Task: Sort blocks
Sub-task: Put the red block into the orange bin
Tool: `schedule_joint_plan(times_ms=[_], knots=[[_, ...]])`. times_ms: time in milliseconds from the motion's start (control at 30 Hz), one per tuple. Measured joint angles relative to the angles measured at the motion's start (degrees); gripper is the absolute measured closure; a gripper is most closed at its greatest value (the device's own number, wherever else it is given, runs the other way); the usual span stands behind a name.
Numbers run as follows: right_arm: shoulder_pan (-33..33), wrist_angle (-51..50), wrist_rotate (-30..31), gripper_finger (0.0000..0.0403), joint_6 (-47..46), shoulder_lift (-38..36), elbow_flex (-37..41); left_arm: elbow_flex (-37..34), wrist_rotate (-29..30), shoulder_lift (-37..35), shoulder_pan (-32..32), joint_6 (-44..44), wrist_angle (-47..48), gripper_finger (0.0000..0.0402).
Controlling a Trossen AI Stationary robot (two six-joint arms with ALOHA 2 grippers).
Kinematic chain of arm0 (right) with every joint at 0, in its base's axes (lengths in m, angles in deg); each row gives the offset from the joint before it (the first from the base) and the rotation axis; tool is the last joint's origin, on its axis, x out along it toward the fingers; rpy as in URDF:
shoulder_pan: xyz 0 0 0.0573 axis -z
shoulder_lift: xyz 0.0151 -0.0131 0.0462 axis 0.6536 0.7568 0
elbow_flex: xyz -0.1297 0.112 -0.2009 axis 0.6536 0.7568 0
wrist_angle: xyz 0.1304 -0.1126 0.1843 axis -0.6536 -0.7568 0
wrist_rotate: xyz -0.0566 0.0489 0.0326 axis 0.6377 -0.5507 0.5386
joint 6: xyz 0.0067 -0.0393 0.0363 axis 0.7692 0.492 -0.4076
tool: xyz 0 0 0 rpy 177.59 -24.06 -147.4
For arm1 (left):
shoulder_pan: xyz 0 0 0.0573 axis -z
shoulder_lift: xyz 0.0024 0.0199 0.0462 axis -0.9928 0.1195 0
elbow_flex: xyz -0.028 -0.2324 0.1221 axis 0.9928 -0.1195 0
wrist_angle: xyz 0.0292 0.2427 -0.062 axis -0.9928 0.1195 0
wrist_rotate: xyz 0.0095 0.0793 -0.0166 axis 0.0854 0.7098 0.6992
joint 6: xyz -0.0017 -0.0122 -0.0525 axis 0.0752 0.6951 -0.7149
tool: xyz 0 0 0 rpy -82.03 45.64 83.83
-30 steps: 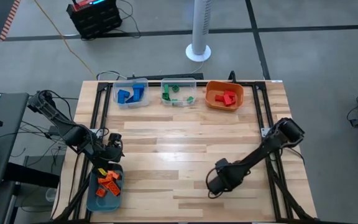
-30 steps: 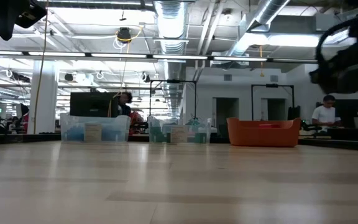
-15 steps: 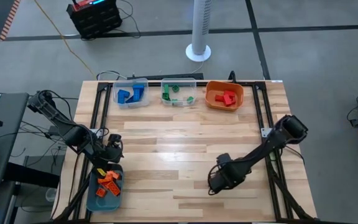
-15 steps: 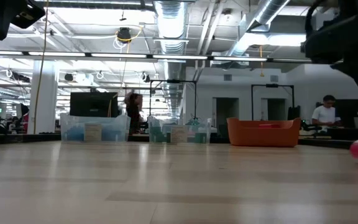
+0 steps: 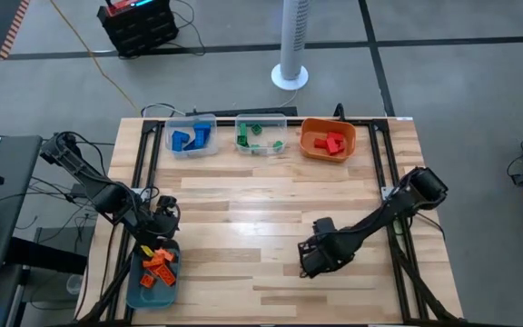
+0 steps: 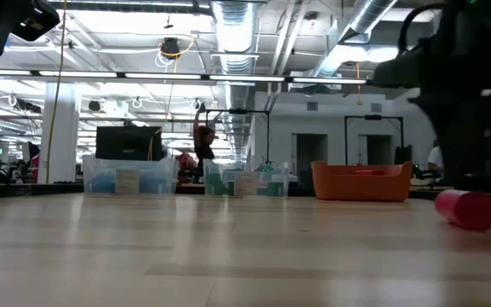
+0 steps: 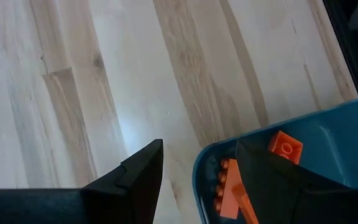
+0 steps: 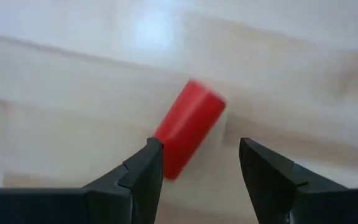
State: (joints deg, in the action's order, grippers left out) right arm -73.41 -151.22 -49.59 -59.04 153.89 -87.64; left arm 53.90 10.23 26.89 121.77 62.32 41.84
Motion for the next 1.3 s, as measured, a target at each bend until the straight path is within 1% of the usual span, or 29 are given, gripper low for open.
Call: schedule_joint_plan(times_ms=[133,400,633,767,867,1000,1133,1300], knots=[[1.5,1.3,2.1,0.0182,1.0,0.0,1.6,0.0,0.0,0.0,0.0,-0.5,0.1,0.0205],[3.6,9.6,2.1,0.0181,3.1,0.0,5.4,0.0,-0.5,0.0,0.0,-0.6,0.2,0.0205],[3.4,10.0,0.3,0.0181,2.7,0.0,5.9,0.0,-1.5,0.0,0.0,-0.9,0.2,0.0205],[3.5,9.3,-1.3,0.0182,4.5,0.0,5.9,0.0,-1.5,0.0,0.0,-0.8,0.3,0.0205],[3.5,9.1,-1.7,0.0191,5.5,0.0,5.9,0.0,-1.5,0.0,0.0,-0.7,0.2,0.0205],[3.6,8.1,-3.3,0.0214,6.9,0.0,6.1,0.0,-1.2,0.0,0.0,0.1,0.2,0.0205],[3.9,7.9,-4.1,0.0236,8.5,0.0,6.3,0.0,0.5,0.0,0.0,1.9,0.2,0.0205],[5.0,7.8,-4.6,0.0249,12.6,0.0,6.5,0.0,2.4,0.0,0.0,2.4,0.2,0.0205]])
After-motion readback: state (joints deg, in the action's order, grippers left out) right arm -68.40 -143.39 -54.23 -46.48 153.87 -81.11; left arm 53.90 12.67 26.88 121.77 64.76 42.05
